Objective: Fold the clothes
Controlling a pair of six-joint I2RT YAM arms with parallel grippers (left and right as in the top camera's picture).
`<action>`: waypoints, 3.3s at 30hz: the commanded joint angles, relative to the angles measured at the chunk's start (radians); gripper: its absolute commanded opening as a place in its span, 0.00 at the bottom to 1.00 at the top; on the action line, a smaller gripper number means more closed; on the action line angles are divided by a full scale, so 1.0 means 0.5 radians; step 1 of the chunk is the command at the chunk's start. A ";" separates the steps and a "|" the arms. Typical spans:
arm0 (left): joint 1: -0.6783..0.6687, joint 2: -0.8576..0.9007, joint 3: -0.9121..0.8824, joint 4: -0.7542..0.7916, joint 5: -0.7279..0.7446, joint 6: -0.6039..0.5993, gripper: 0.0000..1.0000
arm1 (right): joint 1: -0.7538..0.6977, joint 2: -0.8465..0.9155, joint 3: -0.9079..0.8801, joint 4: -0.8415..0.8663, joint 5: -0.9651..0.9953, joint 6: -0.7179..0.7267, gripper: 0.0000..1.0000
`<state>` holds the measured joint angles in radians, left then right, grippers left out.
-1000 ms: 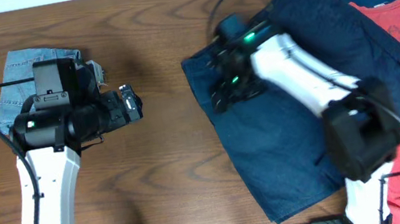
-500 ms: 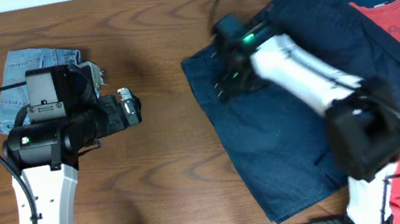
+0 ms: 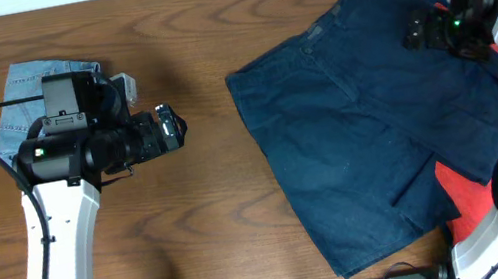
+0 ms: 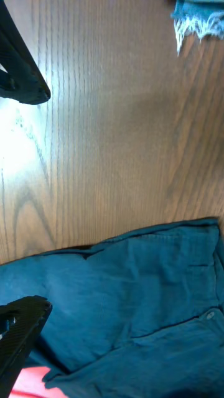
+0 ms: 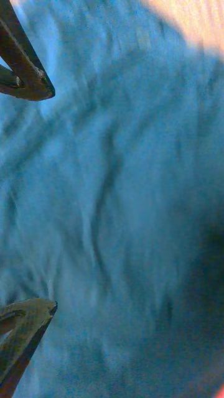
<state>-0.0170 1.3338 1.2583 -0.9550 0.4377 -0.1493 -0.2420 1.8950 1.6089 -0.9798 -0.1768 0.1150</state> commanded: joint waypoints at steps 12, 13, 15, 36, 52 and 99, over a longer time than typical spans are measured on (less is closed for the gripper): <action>-0.005 0.009 0.027 0.005 0.068 0.035 0.99 | -0.414 0.372 -0.017 0.446 0.351 -0.143 0.99; -0.005 0.009 0.027 0.005 0.068 0.035 0.99 | -0.439 0.391 -0.017 0.472 0.353 -0.143 0.99; -0.005 0.009 0.027 0.005 0.068 0.035 0.99 | -0.486 0.436 -0.017 0.513 0.353 -0.144 0.99; -0.005 0.009 0.027 0.005 0.068 0.034 0.99 | -0.616 0.616 -0.012 0.522 -0.068 -0.383 0.50; -0.005 0.009 0.027 0.005 0.068 0.034 0.99 | -0.617 0.278 -0.012 0.486 -0.363 -0.240 0.40; -0.005 0.009 0.027 0.034 0.105 0.034 0.99 | -0.922 0.351 -0.173 0.429 -0.150 -0.224 0.79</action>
<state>-0.0170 1.3346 1.2583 -0.9379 0.4728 -0.1490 -0.7204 2.0850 1.5482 -0.7761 -0.2554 -0.0021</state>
